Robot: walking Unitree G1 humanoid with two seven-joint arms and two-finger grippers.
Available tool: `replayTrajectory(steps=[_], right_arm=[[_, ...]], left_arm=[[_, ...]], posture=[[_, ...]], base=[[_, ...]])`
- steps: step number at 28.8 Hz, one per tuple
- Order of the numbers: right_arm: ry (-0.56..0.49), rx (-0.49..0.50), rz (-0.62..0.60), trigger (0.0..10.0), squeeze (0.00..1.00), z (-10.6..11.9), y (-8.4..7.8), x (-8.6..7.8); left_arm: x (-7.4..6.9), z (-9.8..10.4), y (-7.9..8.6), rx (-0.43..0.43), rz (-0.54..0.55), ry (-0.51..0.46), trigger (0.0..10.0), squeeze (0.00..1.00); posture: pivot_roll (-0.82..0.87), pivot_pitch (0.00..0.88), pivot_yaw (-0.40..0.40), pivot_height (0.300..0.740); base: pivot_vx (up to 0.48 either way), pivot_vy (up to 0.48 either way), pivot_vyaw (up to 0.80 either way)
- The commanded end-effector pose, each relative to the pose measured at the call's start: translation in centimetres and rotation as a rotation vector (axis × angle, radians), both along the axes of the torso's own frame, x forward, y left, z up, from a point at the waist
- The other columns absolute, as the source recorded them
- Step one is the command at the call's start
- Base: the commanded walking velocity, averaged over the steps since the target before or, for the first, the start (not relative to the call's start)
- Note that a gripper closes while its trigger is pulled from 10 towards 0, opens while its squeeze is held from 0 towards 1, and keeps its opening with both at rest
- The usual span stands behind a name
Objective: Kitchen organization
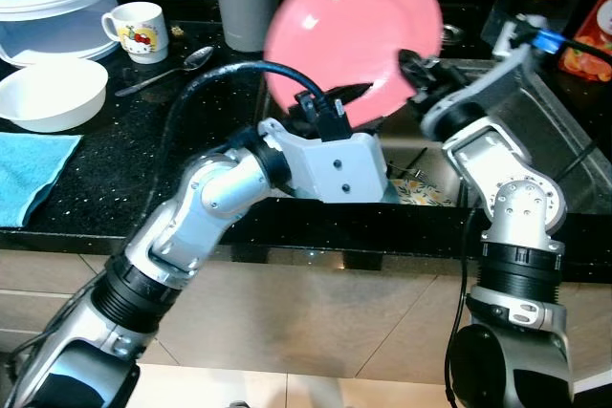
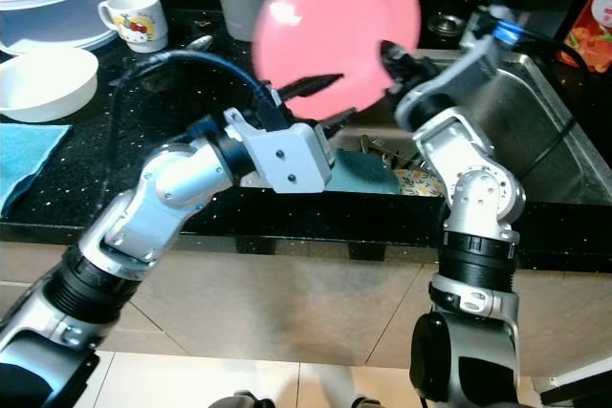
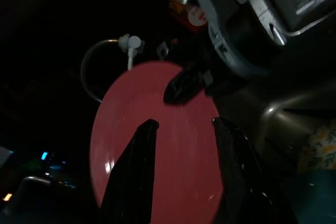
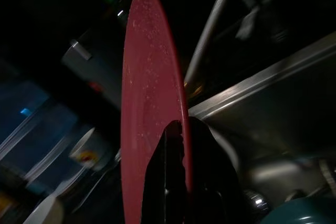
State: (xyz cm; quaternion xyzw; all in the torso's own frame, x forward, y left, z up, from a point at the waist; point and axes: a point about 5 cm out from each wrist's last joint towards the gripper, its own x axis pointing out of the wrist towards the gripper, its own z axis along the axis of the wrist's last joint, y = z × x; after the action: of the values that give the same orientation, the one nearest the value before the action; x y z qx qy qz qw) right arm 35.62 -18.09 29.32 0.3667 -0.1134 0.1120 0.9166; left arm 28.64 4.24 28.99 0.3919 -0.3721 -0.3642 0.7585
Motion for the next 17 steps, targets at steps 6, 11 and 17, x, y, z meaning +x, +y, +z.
replayTrajectory(steps=[6, 11, 17], right_arm=[[0.002, -0.159, -0.225, 10.0, 0.0, 0.2, -2.0, 0.5], [0.011, -0.269, -0.308, 10.0, 0.0, -0.2, -2.8, 0.6], [0.021, -0.315, -0.383, 10.0, 0.0, -0.4, -4.0, 0.5]], left_arm=[[2.9, 0.2, 1.7, -0.178, 0.17, 0.286, 10.0, 0.0], [4.7, -1.0, 2.7, -0.388, 0.209, 0.798, 10.0, 0.0], [4.9, -1.2, 2.6, -0.452, 0.168, 0.962, 10.0, 0.0]], posture=[[0.13, 0.101, 0.009, 0.74], [0.12, 0.101, 0.008, 0.74], [0.12, 0.096, 0.011, 0.74]], base=[[0.0, 0.0, 0.0], [0.0, 0.0, 0.0], [0.0, 0.0, 0.0]])
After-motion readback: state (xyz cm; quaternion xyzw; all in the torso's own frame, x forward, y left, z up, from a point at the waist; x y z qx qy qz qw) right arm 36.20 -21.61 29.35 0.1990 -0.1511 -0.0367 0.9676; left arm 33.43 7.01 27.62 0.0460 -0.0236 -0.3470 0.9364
